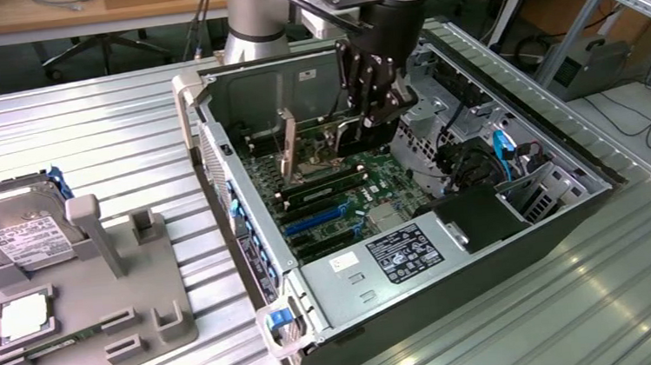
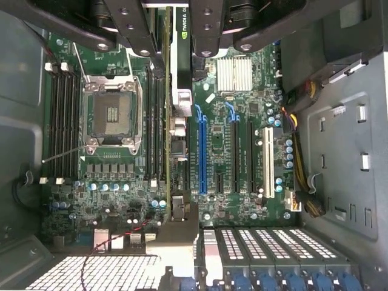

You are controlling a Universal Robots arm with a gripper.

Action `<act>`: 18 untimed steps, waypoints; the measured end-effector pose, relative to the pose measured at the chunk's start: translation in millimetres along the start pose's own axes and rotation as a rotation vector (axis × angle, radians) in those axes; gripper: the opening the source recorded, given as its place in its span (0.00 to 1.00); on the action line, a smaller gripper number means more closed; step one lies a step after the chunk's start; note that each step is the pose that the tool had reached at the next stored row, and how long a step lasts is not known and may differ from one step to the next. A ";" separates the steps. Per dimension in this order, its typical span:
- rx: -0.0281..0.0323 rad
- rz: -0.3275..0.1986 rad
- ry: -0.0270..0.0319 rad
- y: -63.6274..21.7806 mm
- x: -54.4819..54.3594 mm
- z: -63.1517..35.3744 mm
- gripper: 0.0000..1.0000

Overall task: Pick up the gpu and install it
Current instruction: 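Insert the gpu into the slot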

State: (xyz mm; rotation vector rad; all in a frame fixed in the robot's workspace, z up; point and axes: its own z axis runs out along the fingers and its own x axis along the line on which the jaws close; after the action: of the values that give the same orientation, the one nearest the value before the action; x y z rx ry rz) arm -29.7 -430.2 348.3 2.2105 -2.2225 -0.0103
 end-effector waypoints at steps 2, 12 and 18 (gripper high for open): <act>0.0000 0.000 0.0014 0.1 0.0 1.3 0.27; 0.0001 0.000 0.0051 8.0 0.0 10.2 0.27; 0.0001 0.000 0.0060 11.0 0.1 23.8 0.27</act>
State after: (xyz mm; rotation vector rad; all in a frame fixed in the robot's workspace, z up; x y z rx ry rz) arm -41.0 -430.2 324.6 2.2076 -2.2194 -0.0036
